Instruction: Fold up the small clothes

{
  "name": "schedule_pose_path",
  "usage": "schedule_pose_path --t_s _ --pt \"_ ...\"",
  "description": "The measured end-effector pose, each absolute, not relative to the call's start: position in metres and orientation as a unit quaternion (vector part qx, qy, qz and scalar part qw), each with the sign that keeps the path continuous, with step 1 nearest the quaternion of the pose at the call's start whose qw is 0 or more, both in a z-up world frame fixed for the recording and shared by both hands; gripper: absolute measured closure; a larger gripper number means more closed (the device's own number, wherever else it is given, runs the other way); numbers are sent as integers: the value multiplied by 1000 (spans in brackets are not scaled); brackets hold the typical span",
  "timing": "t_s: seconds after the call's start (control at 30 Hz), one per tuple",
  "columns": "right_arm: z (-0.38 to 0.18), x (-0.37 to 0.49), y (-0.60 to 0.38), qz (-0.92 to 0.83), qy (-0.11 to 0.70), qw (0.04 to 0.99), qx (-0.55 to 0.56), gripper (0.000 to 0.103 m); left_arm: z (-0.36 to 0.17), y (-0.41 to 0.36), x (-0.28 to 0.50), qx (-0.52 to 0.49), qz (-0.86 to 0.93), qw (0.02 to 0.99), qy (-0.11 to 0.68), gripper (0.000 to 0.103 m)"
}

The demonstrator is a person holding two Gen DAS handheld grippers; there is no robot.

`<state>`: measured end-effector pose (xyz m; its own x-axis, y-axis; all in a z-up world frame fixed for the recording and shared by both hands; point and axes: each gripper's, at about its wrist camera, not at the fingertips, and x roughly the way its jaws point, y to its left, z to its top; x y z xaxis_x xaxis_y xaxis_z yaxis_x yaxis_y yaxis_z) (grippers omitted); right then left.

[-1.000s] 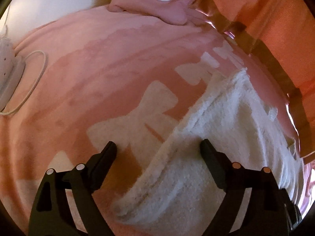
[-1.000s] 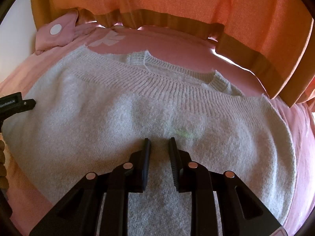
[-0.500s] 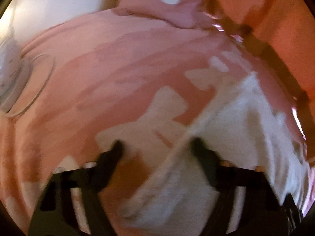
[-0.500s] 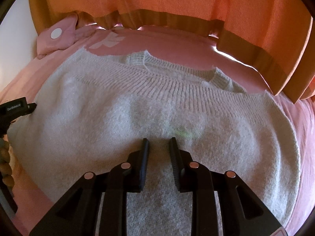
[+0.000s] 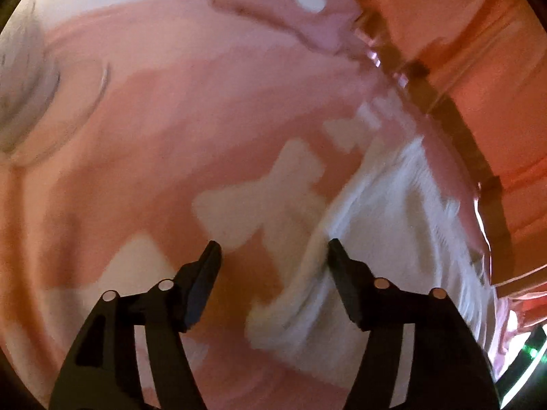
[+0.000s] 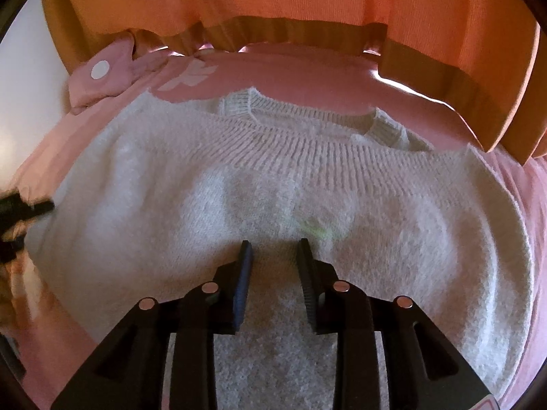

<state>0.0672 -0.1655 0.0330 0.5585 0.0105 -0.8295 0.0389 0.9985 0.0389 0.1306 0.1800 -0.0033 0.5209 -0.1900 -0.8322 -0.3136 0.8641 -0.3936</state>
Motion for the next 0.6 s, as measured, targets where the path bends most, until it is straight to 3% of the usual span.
schedule_pose_path --t_s 0.07,0.2,0.27,0.33,0.37,0.47,0.6 --pt "33 67 -166 -7 470 882 26 74 -5 179 121 -263 36 838 476 37" --pt "33 68 -164 -8 469 883 23 71 -5 162 119 -241 28 841 484 23" --pt "33 68 -164 -7 469 883 23 69 -5 154 126 -230 29 844 483 23" --pt "33 68 -163 -7 469 883 24 68 -2 151 132 -234 6 846 479 52" --pt "33 68 -163 -6 470 882 25 67 0 149 135 -244 -28 842 481 76" --pt "34 68 -163 -2 472 881 34 64 32 133 135 -226 -76 857 457 88" --pt "44 66 -176 12 466 881 79 54 105 89 122 -209 -155 883 391 92"
